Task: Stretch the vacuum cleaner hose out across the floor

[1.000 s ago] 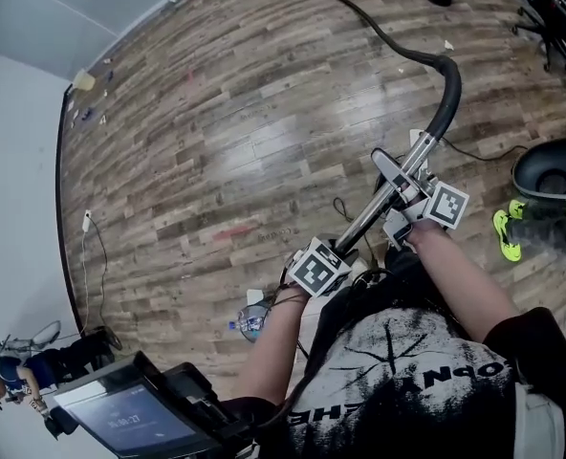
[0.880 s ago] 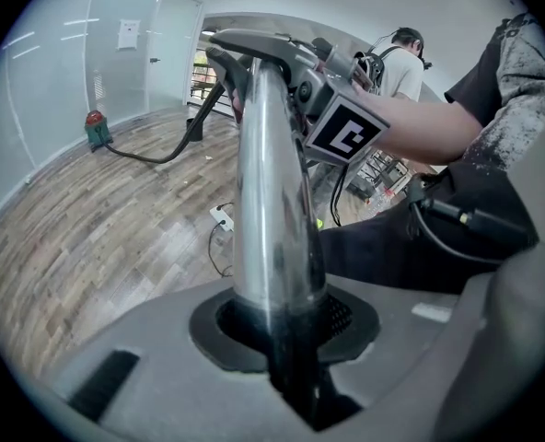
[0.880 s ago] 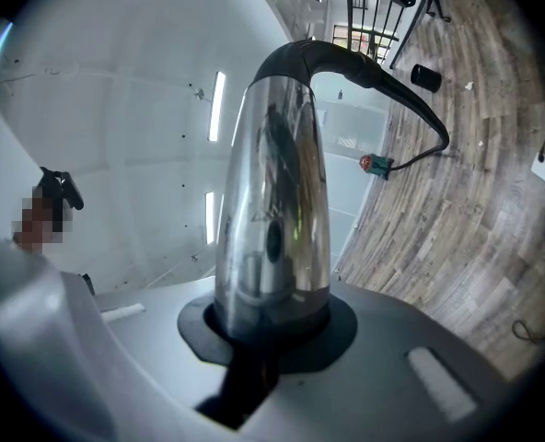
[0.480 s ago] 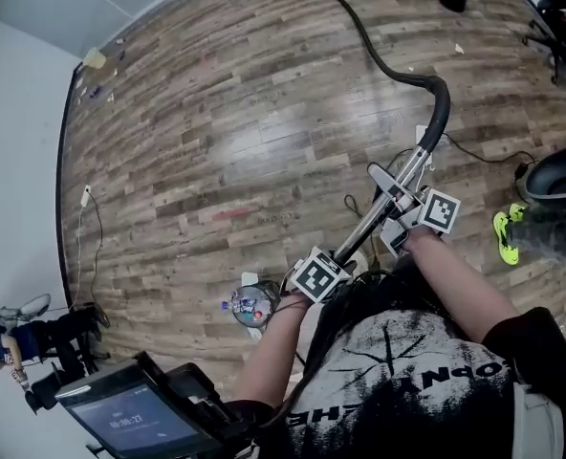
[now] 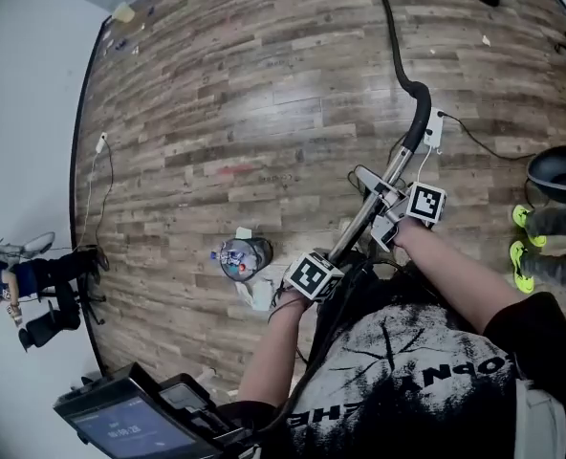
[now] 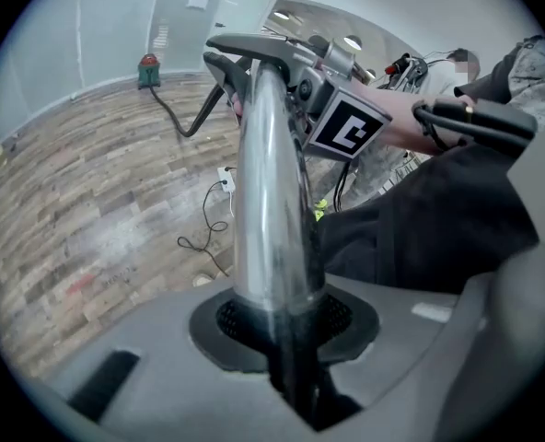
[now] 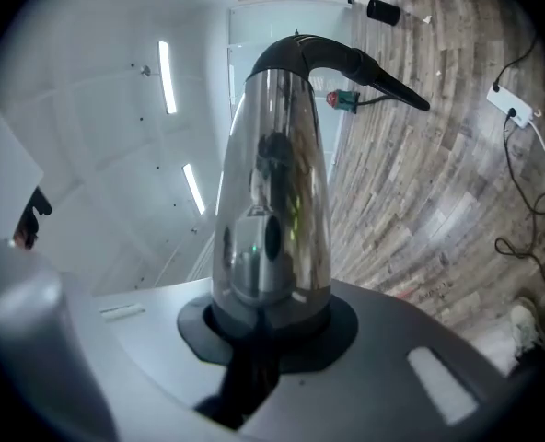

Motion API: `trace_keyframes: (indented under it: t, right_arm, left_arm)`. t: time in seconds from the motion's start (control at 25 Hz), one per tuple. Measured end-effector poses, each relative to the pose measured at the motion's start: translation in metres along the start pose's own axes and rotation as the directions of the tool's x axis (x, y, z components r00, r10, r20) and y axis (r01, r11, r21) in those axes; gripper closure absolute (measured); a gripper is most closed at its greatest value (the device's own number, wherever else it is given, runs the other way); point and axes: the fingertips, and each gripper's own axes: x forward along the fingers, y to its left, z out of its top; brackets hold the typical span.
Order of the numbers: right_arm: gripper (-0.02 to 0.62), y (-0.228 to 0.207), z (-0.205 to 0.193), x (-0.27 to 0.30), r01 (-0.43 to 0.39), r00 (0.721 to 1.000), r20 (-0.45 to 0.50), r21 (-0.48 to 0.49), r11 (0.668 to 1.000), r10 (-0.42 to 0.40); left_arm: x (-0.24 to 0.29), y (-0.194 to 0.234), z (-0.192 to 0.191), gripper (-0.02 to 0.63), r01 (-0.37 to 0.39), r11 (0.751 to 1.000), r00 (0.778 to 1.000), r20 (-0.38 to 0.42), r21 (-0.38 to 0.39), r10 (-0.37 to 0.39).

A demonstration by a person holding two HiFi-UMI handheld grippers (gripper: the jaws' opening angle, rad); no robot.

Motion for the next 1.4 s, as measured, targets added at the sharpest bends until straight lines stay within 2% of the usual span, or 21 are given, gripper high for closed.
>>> trace_keyframes:
  t: [0.12, 0.2, 0.32, 0.44, 0.56, 0.84, 1.16, 1.2, 1.4]
  right_arm:
    - [0.53, -0.006, -0.013, -0.018, -0.009, 0.999, -0.05, 0.051, 0.999, 0.012]
    - [0.485, -0.013, -0.022, -0.026, -0.006, 0.997, -0.076, 0.087, 0.996, 0.013]
    - [0.48, -0.03, -0.043, -0.04, 0.075, 0.989, -0.135, 0.095, 0.993, -0.062]
    - [0.474, -0.053, -0.063, -0.05, 0.185, 0.966, -0.196, 0.055, 0.981, -0.171]
    - [0.475, -0.067, -0.082, -0.055, 0.24, 0.946, -0.233, 0.036, 0.97, -0.225]
    - [0.451, -0.095, -0.108, -0.059, 0.387, 0.895, -0.23, -0.029, 0.922, -0.383]
    - [0.372, -0.105, -0.147, -0.074, 0.475, 0.827, -0.241, -0.182, 0.861, -0.508]
    - [0.372, -0.104, -0.149, -0.08, 0.48, 0.821, -0.241, -0.198, 0.855, -0.517]
    - [0.509, -0.096, -0.15, -0.122, 0.475, 0.8, -0.239, -0.306, 0.825, -0.55]
  left_arm:
    - [0.013, -0.023, -0.011, 0.518, 0.002, 0.998, 1.0, -0.011, -0.061, -0.002]
    - [0.019, -0.032, -0.019, 0.517, 0.003, 0.996, 1.0, -0.028, -0.092, -0.006]
    - [0.022, -0.042, -0.038, 0.517, -0.003, 0.993, 0.998, -0.058, -0.115, -0.004]
    - [0.019, -0.045, -0.057, 0.517, 0.007, 0.993, 0.997, -0.075, -0.121, -0.016]
    - [0.023, -0.044, -0.076, 0.517, 0.024, 0.992, 0.996, -0.078, -0.122, -0.034]
    - [0.035, -0.027, -0.111, 0.517, 0.06, 0.989, 0.995, -0.075, -0.132, -0.07]
    - [0.04, -0.011, -0.156, 0.517, 0.064, 0.983, 0.996, -0.051, -0.169, -0.074]
    - [0.042, -0.007, -0.159, 0.517, 0.058, 0.982, 0.997, -0.048, -0.179, -0.068]
    - [0.063, 0.004, -0.169, 0.516, 0.051, 0.962, 0.998, -0.01, -0.269, -0.056]
